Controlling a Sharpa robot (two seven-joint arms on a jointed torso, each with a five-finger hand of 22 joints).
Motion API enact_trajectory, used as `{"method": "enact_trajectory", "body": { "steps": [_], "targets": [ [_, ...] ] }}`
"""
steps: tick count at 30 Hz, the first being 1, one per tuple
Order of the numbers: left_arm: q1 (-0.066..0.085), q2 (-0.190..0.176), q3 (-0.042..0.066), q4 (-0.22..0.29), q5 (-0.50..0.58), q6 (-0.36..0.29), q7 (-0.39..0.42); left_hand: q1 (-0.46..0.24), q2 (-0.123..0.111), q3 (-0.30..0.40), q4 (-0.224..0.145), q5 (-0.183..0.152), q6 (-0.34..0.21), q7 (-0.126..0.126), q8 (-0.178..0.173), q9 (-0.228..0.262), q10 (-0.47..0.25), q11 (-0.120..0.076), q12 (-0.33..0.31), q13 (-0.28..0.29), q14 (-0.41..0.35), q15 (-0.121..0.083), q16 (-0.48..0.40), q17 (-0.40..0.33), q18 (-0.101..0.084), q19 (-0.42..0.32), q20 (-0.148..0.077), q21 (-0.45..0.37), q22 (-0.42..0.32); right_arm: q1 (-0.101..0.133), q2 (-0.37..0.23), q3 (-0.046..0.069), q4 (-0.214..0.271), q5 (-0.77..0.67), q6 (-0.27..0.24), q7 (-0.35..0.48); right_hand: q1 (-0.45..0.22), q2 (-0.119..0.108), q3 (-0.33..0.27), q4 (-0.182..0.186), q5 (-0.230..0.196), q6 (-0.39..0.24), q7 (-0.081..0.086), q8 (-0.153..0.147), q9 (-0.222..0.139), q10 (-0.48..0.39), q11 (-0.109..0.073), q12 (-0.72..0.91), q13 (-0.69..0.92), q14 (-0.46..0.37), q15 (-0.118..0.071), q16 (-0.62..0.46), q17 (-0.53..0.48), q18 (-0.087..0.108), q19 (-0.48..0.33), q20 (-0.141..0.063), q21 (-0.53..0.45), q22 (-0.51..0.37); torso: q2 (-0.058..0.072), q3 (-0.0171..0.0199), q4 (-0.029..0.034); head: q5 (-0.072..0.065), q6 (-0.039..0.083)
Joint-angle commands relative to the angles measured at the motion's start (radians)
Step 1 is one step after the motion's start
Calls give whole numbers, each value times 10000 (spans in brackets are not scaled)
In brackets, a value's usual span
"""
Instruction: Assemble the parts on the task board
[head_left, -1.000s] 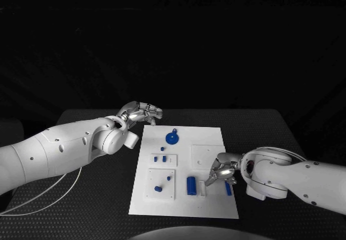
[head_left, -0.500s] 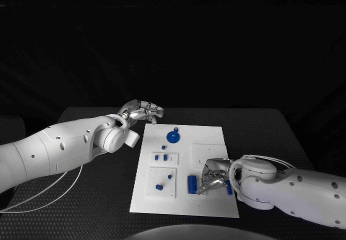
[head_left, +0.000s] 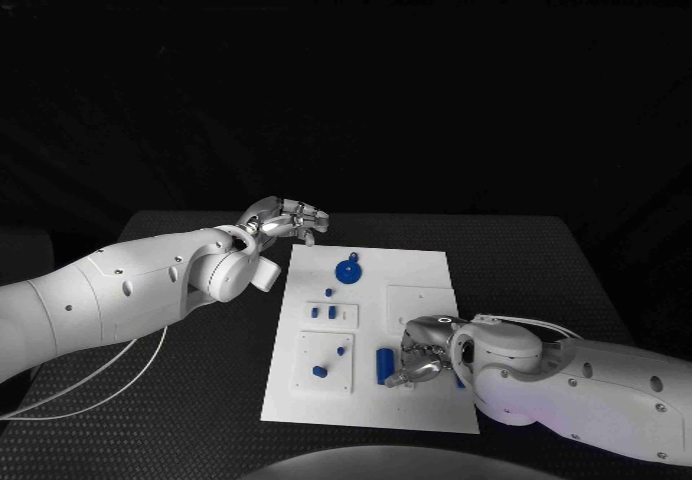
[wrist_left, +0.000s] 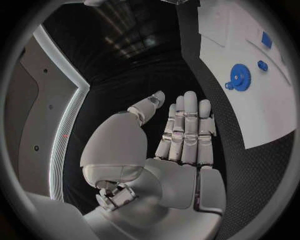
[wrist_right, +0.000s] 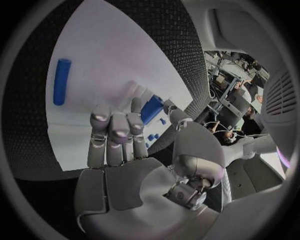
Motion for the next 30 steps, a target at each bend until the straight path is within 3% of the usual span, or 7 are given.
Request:
{"method": "enact_trajectory", "body": {
  "steps": [1, 9, 10, 17, 30],
  "targets": [
    [5, 8, 5, 29, 50, 173, 53, -77, -28, -13, 59, 35, -82, 6, 47, -17, -82, -11, 66, -17, 70, 9, -43, 17, 182, 69, -29, -35, 14, -31, 49, -6, -38, -539, 195, -181, -95, 26, -22, 62, -48, 84, -9, 37, 12, 75, 0, 44, 22, -18, -87, -48, 6, 75, 16, -88, -57, -4, 1, 6, -1, 14, -11],
    [5, 1, 5, 29, 50, 169, 47, -83, -27, -15, 65, 34, -84, 6, 47, -17, -85, -11, 67, -19, 70, 10, -44, 19, 182, 69, -28, -36, 16, -42, 88, -5, -119, -916, 72, -362, -121, 154, -38, 73, -48, 118, -28, 44, 19, 139, -18, 108, 93, -22, -98, -44, 5, 75, 13, -105, -49, 4, 0, 3, -6, 29, -24],
    [5, 0, 5, 34, 50, 169, 47, -84, -27, -16, 66, 34, -84, 7, 47, -17, -85, -10, 67, -19, 70, 10, -45, 19, 181, 69, -28, -37, 17, -42, 85, -5, -129, -1018, 53, -384, -54, 313, 38, 81, -50, 138, -38, 49, 22, 166, -29, 130, 117, -19, -104, -43, 4, 75, 21, -118, -46, 3, 0, 3, -6, 29, -24],
    [5, -7, 5, 21, 50, 184, 9, -104, -13, -19, 89, 34, -89, 9, 47, -19, -91, -8, 72, -25, 68, 12, -51, 27, 180, 71, -27, -43, 23, -44, 109, -5, -141, -1027, 12, -372, 41, 784, 357, 220, -53, 190, -50, 41, 15, 240, -41, 161, 171, -14, -114, -43, -7, 75, 39, -134, -39, 4, 0, 8, -4, 31, -14],
    [5, -9, 5, 24, 50, 171, 13, -110, -1, -17, 101, 37, -92, 9, 47, -19, -96, -8, 76, -28, 67, 12, -55, 32, 181, 71, -27, -47, 28, -45, 173, -4, -228, -898, 253, -359, -94, 591, 653, 379, -52, 236, -55, 9, -3, 303, -46, 168, 233, -10, -118, -33, -18, 75, 48, -128, -16, 23, -3, 1, -1, 31, -15]
  ]
}}
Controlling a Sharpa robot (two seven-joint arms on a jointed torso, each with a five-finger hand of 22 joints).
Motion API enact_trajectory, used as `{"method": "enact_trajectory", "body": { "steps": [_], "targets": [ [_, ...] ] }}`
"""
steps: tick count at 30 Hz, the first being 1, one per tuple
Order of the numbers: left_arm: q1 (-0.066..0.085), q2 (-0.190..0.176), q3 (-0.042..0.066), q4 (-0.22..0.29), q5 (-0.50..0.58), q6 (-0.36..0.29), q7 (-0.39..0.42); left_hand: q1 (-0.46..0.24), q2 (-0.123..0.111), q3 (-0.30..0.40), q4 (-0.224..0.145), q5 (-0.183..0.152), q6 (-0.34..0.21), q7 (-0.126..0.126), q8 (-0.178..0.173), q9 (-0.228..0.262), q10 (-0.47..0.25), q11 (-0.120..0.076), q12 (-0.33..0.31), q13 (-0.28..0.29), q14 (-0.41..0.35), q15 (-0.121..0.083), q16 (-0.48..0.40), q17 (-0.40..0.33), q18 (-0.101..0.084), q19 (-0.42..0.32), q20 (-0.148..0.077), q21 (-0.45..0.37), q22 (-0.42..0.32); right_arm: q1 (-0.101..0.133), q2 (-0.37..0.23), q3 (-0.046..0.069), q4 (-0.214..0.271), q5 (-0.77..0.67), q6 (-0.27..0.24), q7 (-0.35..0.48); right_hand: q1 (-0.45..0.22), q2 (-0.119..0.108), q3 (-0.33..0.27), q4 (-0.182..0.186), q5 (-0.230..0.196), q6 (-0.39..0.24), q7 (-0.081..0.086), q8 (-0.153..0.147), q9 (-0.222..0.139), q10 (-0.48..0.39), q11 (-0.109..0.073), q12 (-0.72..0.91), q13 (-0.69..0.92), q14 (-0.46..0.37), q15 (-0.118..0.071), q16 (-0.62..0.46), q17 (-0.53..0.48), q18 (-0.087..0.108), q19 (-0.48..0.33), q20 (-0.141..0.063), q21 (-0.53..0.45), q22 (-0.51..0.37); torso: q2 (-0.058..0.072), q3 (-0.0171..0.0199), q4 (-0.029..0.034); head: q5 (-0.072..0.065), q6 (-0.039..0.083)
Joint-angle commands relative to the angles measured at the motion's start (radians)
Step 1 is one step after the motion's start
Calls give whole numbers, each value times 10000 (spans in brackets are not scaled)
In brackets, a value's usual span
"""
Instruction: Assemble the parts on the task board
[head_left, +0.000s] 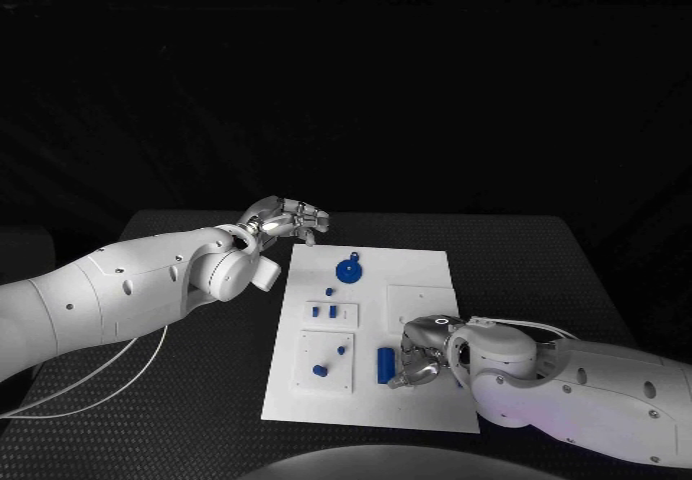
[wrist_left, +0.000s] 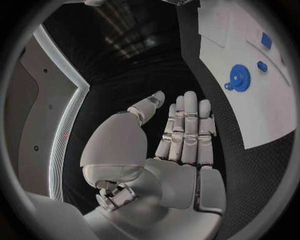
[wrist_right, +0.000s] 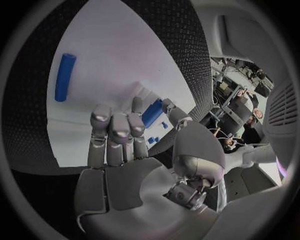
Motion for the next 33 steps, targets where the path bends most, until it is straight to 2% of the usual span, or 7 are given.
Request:
{"method": "enact_trajectory", "body": {
  "steps": [1, 3, 6, 13, 24, 28, 33],
  "targets": [
    [5, 8, 5, 21, 50, 134, 40, -110, -1, 15, 72, 37, -92, 8, 47, -11, -97, -7, 30, -12, 67, 12, -55, 15, 182, 71, -27, -48, 13, 30, 3, 30, -102, -110, 153, -168, -51, -71, 96, -19, -3, 56, -13, 6, -15, 72, -26, 39, 19, -13, -56, -38, -17, 144, -10, -41, 7, 20, -2, -2, 5, 2, -8],
    [5, 10, 5, 25, 50, 159, 30, -108, -1, 16, 71, 38, -93, 8, 47, -12, -98, -8, 31, -13, 67, 12, -56, 16, 182, 71, -28, -49, 14, 30, 2, 30, -115, 31, 258, -136, 24, -183, 167, -82, -4, 58, -14, 0, -15, 65, -27, 18, 16, -12, -57, -35, -19, 144, -8, -47, 15, 27, -3, -4, 4, 8, -8],
    [5, 10, 5, 20, 50, 155, 30, -106, 0, 17, 71, 39, -94, 8, 47, -12, -99, -8, 31, -14, 67, 12, -57, 17, 183, 71, -28, -50, 15, 31, -3, 30, -107, 239, 328, -70, 219, -519, 416, -137, -5, 56, -2, -20, -13, 58, -15, -33, 15, -6, -48, -36, -34, 144, 9, -44, 23, 26, 1, -4, -2, 9, -12],
    [5, 8, 5, 16, 50, 157, 23, -103, -1, 18, 70, 41, -96, 8, 47, -12, -101, -8, 34, -16, 67, 12, -59, 21, 184, 70, -29, -53, 18, 31, -65, 30, -51, 427, 81, 87, 321, -1103, 443, -201, -4, -13, 37, -67, -8, -53, 23, -216, -79, -6, -25, -46, -58, 144, 11, -14, 27, 25, 3, 5, -7, 5, -13],
    [5, -16, 3, 8, 50, 153, 6, -102, -3, 17, 71, 42, -98, 8, 48, -12, -105, -7, 38, -19, 66, 12, -63, 26, 185, 70, -28, -57, 24, 33, -453, 37, 177, 485, -544, 345, 94, -1196, 140, -183, -4, -60, 55, -96, 4, -140, 41, -339, -129, -24, -19, -72, -82, 144, -26, 3, -5, 12, 2, 13, -9, -25, 12],
    [5, -16, 2, 3, 50, 178, -20, -101, -5, 17, 72, 42, -99, 9, 49, -12, -106, -7, 40, -21, 66, 12, -64, 28, 185, 70, -28, -59, 26, 46, -781, 124, 342, 856, -729, 639, 97, -1198, 102, -207, -4, -71, 56, -104, 5, -176, 41, -397, -168, -28, -20, -78, -86, 144, -34, -2, -11, 10, 1, 16, -12, -31, 33],
    [5, -12, 0, 9, 50, 178, -17, -99, -6, 17, 72, 42, -101, 9, 49, -13, -108, -7, 42, -22, 67, 12, -65, 31, 186, 71, -28, -60, 29, 364, -1308, 240, 427, 2390, -1081, 997, 443, -1157, 255, -282, -1, -216, 108, -171, 15, -385, 92, -754, -440, -29, -7, -113, -114, 144, -47, -25, -43, -8, 0, 14, -18, -71, 83]
  ]
}}
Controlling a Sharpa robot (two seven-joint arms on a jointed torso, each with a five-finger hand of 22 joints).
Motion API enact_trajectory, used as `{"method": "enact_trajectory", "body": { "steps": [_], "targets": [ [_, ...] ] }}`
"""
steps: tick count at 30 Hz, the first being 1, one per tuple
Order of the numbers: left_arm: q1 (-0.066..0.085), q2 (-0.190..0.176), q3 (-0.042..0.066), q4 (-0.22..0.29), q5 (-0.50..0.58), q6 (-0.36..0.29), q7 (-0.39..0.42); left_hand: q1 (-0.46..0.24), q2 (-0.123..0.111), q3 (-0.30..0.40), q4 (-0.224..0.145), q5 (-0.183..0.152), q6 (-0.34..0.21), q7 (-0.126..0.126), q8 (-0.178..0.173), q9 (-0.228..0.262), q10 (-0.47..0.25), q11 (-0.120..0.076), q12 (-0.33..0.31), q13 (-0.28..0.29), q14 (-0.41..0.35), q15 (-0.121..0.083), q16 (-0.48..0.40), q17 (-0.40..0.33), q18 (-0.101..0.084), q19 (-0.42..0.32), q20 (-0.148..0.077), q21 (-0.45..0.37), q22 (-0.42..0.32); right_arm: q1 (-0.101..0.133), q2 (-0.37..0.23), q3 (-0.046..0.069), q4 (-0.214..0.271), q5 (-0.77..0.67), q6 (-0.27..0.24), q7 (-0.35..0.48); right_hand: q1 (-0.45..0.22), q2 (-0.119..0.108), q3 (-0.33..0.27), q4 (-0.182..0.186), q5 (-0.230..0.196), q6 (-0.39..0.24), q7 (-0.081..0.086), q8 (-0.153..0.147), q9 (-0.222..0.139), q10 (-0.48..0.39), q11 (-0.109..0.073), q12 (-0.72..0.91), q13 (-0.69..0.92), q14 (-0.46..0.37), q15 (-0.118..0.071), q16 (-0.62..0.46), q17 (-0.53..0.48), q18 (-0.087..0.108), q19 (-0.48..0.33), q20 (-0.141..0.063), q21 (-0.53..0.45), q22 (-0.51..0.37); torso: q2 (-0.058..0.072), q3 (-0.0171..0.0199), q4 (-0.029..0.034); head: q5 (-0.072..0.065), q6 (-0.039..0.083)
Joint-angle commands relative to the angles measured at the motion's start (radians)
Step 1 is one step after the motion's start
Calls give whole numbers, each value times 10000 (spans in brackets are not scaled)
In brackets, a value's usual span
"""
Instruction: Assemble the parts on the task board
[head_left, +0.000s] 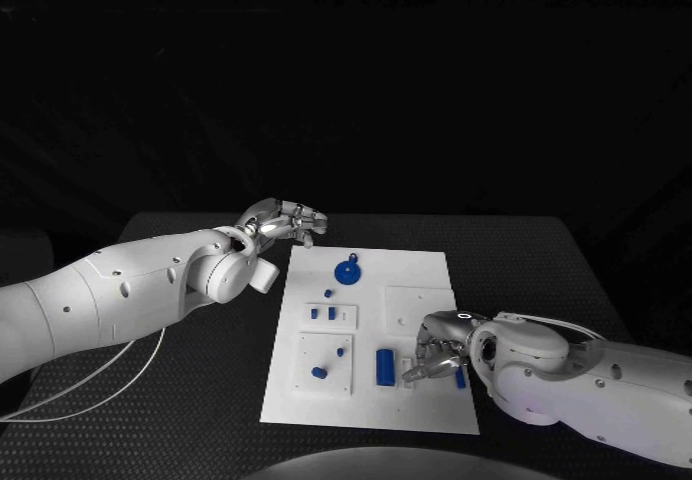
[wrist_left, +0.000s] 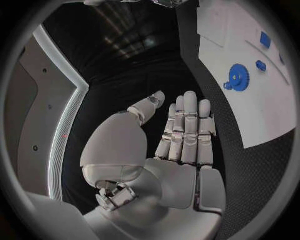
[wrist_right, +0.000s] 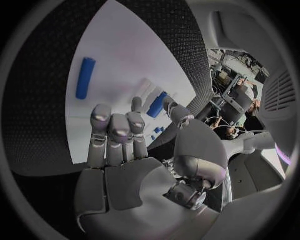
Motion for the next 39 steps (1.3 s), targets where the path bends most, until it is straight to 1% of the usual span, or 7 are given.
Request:
{"method": "enact_trajectory", "body": {
  "steps": [1, 4, 8, 16, 21, 27, 39],
  "targets": [
    [6, 13, 4, 21, 50, 140, 33, -99, -6, -4, 50, 42, -65, -26, 49, -14, -75, 25, 43, -16, 67, 12, -65, 13, 186, 71, -28, -60, 13, 244, -303, 43, 13, 1633, -427, 580, 274, 42, 139, 0, -10, -154, 33, -71, 40, -80, 35, -125, -80, -36, -18, -75, -18, 133, -38, -31, -45, -13, 0, -1, -2, -41, 40],
    [6, 12, 3, 20, 50, 144, 35, -97, -7, -4, 50, 43, -65, -26, 49, -14, -76, 25, 44, -17, 67, 12, -66, 15, 187, 71, -29, -61, 15, 475, -602, 47, -85, 2430, -288, 593, 622, 128, 301, -53, -12, -400, 122, -151, 92, -52, 122, -57, -8, -27, 42, -98, -37, 129, -44, -16, -61, -21, 0, -2, -5, -78, 72],
    [6, 13, 2, 43, 50, 156, 57, -98, -10, -5, 50, 42, -65, -26, 50, -14, -76, 25, 46, -18, 68, 12, -66, 17, 187, 72, -28, -62, 17, 648, -1029, 46, -246, 3177, 135, 327, 952, 289, 420, -113, -11, -652, 218, -231, 147, -13, 217, 25, 63, -10, 129, -102, -43, 132, -44, 5, -59, -17, 2, -6, 2, -240, 120],
    [6, -17, -1, 84, 50, 166, 55, -101, -16, -9, 53, 39, -64, -26, 52, -13, -75, 24, 51, -19, 74, 11, -65, 23, 187, 74, -28, -63, 22, 675, -1603, 33, -173, 2618, 1175, -537, 958, 538, 359, -88, -13, -514, 184, -75, 344, 63, 195, 148, 165, 6, 142, -64, -16, 132, -50, 61, -29, 11, 5, 4, -9, -381, 135],
    [6, -8, -2, 93, 50, 177, 53, -102, -18, -10, 55, 38, -63, -26, 53, -13, -74, 24, 54, -20, 75, 10, -65, 26, 187, 74, -28, -64, 25, 673, -1723, -18, 19, 2346, 1301, -866, 855, 599, 310, -42, -15, -450, 149, -12, 429, 89, 162, 179, 193, 1, 128, -50, -5, 131, -66, 86, -18, 25, 6, -3, -8, -449, 142],
    [6, -4, -2, 131, 50, 189, 49, -105, -18, -12, 59, 36, -62, -27, 55, -13, -75, 24, 57, -22, 77, 10, -65, 29, 187, 76, -28, -65, 28, 619, -1619, -160, -15, 2123, 1109, -930, 575, 771, 219, 98, -12, -399, 109, 19, 511, 114, 120, 138, 159, -10, 108, -29, 11, 133, -86, 116, 4, 49, 5, -9, 13, -488, 138],
    [6, -37, -2, 148, 50, 206, 48, -111, -16, -13, 68, 35, -64, -26, 56, -13, -77, 24, 62, -25, 78, 10, -68, 35, 186, 77, -28, -68, 34, 281, -1254, -190, -209, 1812, 1034, -929, 281, 999, 155, 152, -15, -373, 91, -10, 537, 126, 100, 100, 138, -23, 97, -17, 18, 133, -120, 122, 19, 70, 6, -18, 24, -472, 48]
  ]
}}
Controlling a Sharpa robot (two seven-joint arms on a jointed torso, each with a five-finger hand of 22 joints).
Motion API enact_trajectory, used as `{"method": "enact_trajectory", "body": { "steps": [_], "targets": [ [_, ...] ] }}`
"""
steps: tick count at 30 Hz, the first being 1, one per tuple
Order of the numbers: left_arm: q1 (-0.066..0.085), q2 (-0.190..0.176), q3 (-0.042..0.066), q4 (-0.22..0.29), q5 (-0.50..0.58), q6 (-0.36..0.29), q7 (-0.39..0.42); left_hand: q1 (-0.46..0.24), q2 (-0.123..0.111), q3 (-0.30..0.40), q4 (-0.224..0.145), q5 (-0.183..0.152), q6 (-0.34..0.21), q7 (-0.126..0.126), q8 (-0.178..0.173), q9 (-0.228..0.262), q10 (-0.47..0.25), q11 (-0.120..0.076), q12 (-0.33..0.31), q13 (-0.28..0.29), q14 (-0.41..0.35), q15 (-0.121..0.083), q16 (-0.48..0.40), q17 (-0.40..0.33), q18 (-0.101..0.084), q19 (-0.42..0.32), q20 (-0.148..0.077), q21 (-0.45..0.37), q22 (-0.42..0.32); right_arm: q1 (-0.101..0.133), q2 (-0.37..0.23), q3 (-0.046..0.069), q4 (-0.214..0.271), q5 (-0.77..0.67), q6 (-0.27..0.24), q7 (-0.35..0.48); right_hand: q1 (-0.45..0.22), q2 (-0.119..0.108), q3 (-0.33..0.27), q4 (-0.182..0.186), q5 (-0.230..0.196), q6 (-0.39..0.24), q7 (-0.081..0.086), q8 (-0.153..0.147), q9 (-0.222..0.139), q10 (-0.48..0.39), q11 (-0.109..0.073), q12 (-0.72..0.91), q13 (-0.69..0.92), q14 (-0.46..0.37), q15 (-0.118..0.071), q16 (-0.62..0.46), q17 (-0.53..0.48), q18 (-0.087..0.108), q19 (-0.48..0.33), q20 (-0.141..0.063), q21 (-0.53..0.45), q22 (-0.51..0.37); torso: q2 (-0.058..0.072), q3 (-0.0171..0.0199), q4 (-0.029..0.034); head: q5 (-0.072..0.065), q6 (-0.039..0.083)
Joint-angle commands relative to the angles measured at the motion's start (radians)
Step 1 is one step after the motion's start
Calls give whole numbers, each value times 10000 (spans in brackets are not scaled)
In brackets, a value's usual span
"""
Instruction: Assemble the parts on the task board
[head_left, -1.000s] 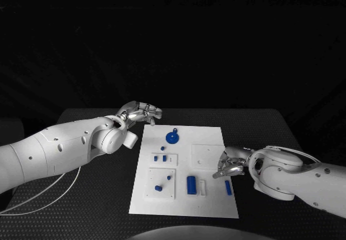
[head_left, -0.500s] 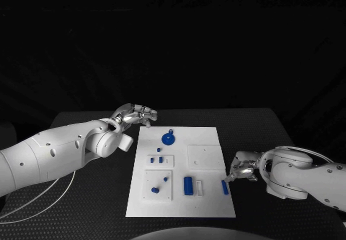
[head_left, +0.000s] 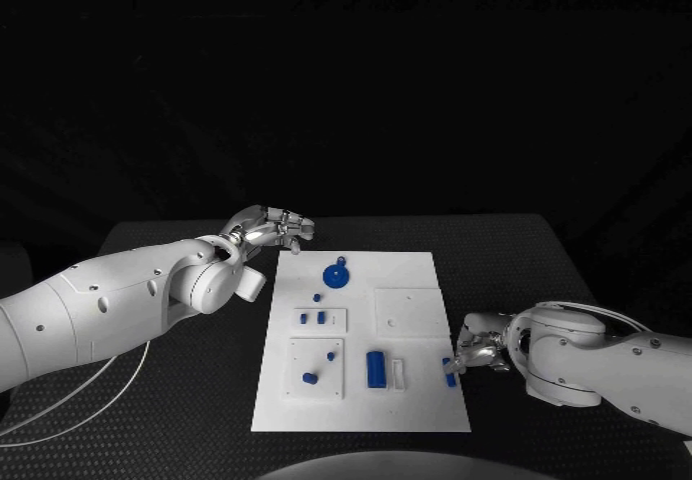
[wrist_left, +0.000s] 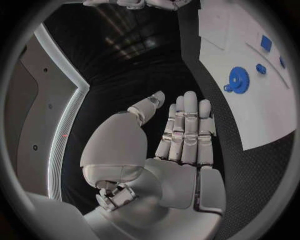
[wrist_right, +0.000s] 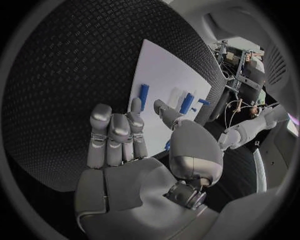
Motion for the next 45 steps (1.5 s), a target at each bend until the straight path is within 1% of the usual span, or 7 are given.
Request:
{"method": "enact_trajectory", "body": {
  "steps": [1, 6, 16, 29, 36, 39, 45],
  "targets": [
    [6, 0, 5, 37, 50, 150, 60, -111, -15, -13, 68, 35, -65, -25, 56, -14, -77, 24, 62, -9, 78, 10, -68, 12, 186, 77, -28, -69, 19, -95, 116, -5, -50, -316, 123, -65, -125, 26, -8, 58, -15, 24, 45, 4, 16, 46, -45, -58, -3, -33, -5, 32, 10, 118, -52, 52, 23, 71, 1, -2, -3, 12, -38],
    [6, -14, 4, 52, 50, 150, 58, -113, -14, -13, 72, 34, -66, -25, 57, -14, -79, 24, 64, -11, 78, 10, -70, 15, 186, 77, -28, -71, 22, -245, 255, -6, -163, -499, 135, -72, -135, 70, -10, 23, -15, 34, 40, 0, 18, 49, -50, -58, 0, -36, -7, 35, 12, 118, -56, 48, 28, 76, 1, 1, 2, 42, -72],
    [6, -30, 4, 63, 50, 161, 58, -115, -13, -14, 77, 34, -68, -25, 57, -14, -81, 24, 68, -14, 78, 10, -72, 20, 186, 78, -28, -74, 27, -478, 562, -6, -365, -1156, -45, -37, 16, 574, 144, -474, -16, 79, 34, -52, 18, 68, -57, -55, 21, -47, -10, 45, 14, 118, -92, 42, 52, 100, 1, 8, -15, 86, -96],
    [6, -16, 4, 66, 50, 180, 53, -122, -8, -16, 87, 32, -70, -24, 58, -15, -84, 24, 73, -17, 81, 10, -74, 26, 186, 80, -27, -77, 33, -601, 999, -3, -546, -1850, -274, -30, 51, 727, 374, -707, -16, 107, 35, -94, 11, 69, -56, -86, 5, -46, -2, 41, 5, 118, -90, 60, 53, 93, -1, 5, -7, 105, -105],
    [5, -16, 4, 65, 50, 202, 46, -136, -1, -20, 102, 30, -74, -22, 58, -16, -87, 25, 77, -21, 83, 10, -75, 33, 185, 82, -27, -81, 39, -603, 1103, -3, -577, -1910, -304, 8, 52, 631, 528, -796, -17, 61, 59, -151, -5, -54, -34, -271, -129, -51, 1, 22, -10, 118, -91, 67, 41, 81, -4, -2, -12, 123, -116],
    [5, -10, 4, 69, 50, 206, 49, -142, 2, -22, 109, 29, -77, -21, 57, -16, -88, 25, 79, -22, 85, 10, -76, 36, 185, 82, -26, -82, 41, -603, 1125, -3, -587, -1930, -394, 19, 60, 399, 762, -750, -16, -87, 123, -263, -38, -195, 19, -400, -200, -54, 18, -13, -35, 118, -91, 67, 2, 50, -4, -4, -3, 130, -110],
    [5, -8, 4, 72, 50, 212, 46, -157, 9, -26, 124, 28, -83, -19, 56, -18, -91, 25, 83, -25, 88, 10, -77, 42, 185, 85, -27, -85, 47, -603, 1166, -3, -597, -1860, -392, 86, 194, -101, 1456, -306, -15, -594, 331, -657, -298, -301, 221, -409, -189, -30, 165, -53, -58, 118, -39, 43, -49, -5, -1, 1, -4, 157, -116]
  ]
}}
